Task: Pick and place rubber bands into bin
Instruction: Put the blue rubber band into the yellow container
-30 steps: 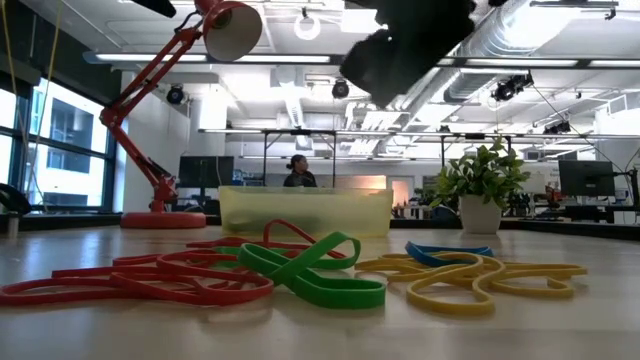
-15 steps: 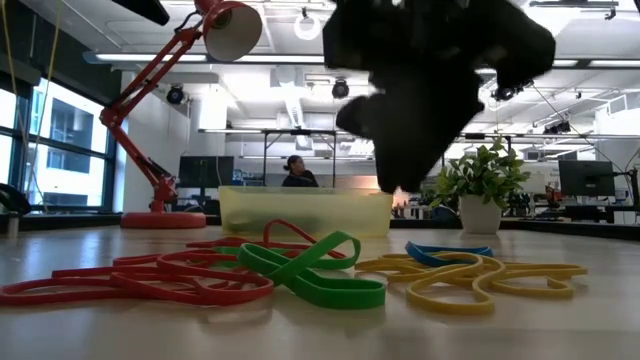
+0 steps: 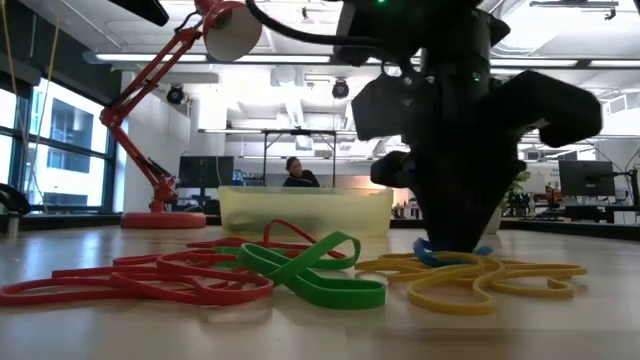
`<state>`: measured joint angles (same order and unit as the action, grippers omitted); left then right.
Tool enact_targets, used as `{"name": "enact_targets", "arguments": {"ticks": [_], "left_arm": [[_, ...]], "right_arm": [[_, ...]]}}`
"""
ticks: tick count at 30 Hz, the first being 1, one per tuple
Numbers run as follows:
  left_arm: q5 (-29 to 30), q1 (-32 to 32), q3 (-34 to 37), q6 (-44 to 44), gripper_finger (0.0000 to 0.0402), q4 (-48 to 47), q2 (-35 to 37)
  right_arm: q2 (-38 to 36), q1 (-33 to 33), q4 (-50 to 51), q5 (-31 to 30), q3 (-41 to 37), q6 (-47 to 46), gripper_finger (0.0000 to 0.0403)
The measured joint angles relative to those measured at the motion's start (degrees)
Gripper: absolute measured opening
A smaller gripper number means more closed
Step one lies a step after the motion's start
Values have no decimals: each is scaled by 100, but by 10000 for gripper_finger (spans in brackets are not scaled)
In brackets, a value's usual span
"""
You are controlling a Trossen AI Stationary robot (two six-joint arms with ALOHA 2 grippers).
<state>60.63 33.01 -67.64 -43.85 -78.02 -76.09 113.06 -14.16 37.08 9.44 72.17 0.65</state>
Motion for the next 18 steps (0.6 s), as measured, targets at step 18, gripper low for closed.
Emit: {"name": "enact_targets", "arguments": {"ticks": [18], "left_arm": [[84, -2, 0, 13, 117, -1, 0]], "right_arm": [[-7, 67, -89, 52, -35, -55, 5]]}}
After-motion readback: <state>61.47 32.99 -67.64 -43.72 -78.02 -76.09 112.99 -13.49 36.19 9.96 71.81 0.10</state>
